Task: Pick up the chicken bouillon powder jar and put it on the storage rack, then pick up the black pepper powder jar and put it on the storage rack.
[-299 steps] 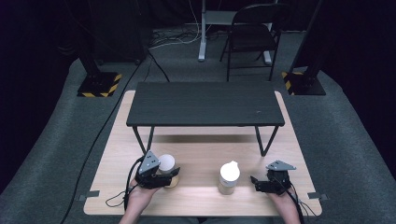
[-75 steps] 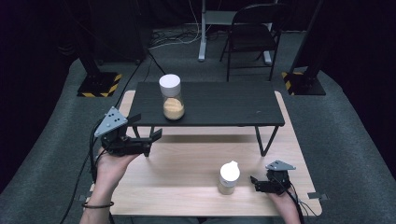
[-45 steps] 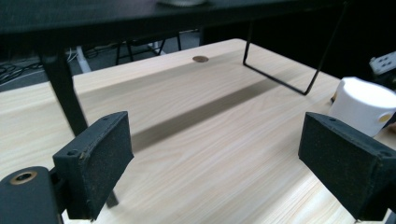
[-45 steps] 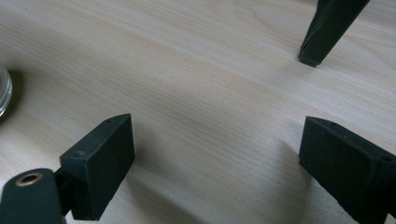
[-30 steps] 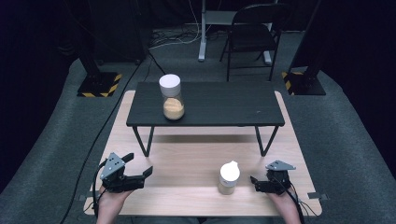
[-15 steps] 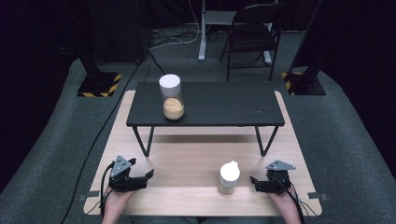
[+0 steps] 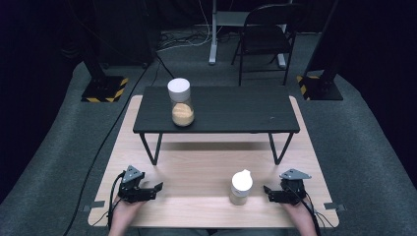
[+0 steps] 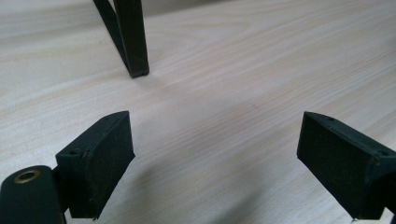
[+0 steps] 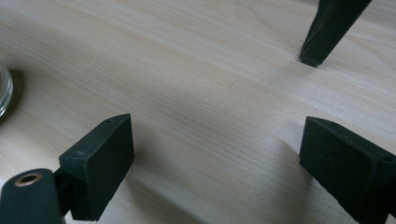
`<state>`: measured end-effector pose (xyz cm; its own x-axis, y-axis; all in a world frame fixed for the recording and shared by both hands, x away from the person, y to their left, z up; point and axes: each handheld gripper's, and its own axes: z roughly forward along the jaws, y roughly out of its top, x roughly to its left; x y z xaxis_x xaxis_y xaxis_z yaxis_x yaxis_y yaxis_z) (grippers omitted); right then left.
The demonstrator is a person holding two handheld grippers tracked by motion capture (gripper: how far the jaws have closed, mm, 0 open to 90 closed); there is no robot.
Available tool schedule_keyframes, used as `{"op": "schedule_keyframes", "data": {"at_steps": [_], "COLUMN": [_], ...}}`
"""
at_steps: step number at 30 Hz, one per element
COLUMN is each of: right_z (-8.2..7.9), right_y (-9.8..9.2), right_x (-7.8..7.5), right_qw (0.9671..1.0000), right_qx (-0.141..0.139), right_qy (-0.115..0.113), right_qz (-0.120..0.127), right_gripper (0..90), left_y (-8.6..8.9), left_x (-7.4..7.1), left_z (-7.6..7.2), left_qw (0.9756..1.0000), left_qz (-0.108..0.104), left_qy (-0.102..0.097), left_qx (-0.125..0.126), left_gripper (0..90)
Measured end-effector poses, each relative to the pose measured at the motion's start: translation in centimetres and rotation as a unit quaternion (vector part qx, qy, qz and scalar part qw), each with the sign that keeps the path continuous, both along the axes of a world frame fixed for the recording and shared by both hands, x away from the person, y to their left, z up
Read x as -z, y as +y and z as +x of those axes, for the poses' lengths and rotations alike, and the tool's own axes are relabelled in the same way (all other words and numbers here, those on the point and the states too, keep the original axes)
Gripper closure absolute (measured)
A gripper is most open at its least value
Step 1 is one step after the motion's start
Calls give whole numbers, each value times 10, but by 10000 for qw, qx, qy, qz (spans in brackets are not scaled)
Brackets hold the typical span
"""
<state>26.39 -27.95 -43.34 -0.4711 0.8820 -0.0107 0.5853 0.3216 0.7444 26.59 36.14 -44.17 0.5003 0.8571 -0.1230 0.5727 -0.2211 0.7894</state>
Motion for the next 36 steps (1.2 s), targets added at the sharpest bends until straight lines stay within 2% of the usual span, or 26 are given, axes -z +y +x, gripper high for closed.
{"op": "schedule_keyframes", "data": {"at_steps": [10, 23, 30, 33, 35, 36], "right_z": [0, 0, 0, -1, -2, -2], "right_y": [0, 0, 0, 0, 0, -1], "right_x": [0, 0, 0, 0, 0, 0], "right_qw": [10000, 10000, 10000, 10000, 10000, 10000], "right_qx": [1, 3, 5, 13, 16, 22], "right_qy": [-1, -1, 2, -2, -5, 2], "right_qz": [1, -1, 1, 5, 5, 29], "right_gripper": [93, 93, 95, 99, 104, 105], "left_y": [-1, -10, -12, -16, -21, -22], "left_x": [2, -1, -1, -2, -4, -4], "left_z": [5, 7, 8, 8, 7, 8], "left_qw": [9999, 9991, 9990, 9984, 9973, 9972], "left_qz": [80, 398, 432, 557, 733, 736], "left_qy": [90, 142, 133, 116, 87, 86], "left_qx": [15, -11, -15, -6, 21, 17], "left_gripper": [104, 103, 101, 100, 96, 92]}}
